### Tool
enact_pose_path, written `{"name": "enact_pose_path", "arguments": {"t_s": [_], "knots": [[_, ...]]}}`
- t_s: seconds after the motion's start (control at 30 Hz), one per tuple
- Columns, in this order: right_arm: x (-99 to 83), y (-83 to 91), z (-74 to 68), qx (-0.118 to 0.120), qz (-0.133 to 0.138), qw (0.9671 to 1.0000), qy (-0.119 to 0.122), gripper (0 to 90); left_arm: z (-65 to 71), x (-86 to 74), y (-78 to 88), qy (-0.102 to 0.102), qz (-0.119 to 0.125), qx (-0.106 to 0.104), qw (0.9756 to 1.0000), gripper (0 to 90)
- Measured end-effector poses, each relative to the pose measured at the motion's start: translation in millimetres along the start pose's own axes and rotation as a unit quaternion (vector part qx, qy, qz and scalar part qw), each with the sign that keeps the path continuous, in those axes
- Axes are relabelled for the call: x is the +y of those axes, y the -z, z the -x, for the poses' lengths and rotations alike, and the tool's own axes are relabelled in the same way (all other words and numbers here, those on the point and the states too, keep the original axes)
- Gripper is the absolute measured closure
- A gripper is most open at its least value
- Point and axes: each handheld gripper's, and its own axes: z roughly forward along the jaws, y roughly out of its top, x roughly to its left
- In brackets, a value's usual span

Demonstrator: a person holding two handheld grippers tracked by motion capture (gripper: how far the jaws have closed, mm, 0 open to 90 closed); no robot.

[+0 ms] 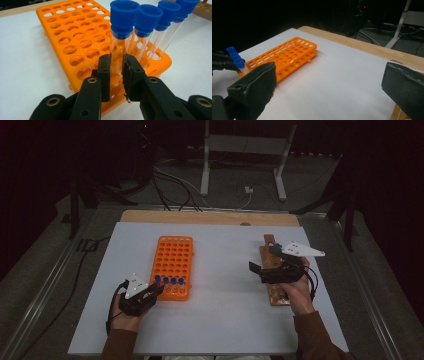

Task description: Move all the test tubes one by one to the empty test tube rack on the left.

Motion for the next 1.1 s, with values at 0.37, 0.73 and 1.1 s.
{"name": "enact_pose_path", "arguments": {"t_s": [0.37,0.73,1.1], "knots": [[-0.2,-0.1,0.0,0.001,0.000,1.0000,0.001,0.0,2.1,-1.0,-2.3,-0.008,-0.013,0.005,0.9999,78.2],[-0.7,-1.1,-1.1,0.002,-0.002,1.0000,0.001,0.0,1.5,-2.5,-3.9,0.002,-0.017,0.004,0.9998,78.1],[-0.8,-0.4,-0.1,0.003,0.001,1.0000,-0.001,0.0,2.7,-4.0,-2.0,0.005,-0.012,-0.003,0.9999,70.2]]}}
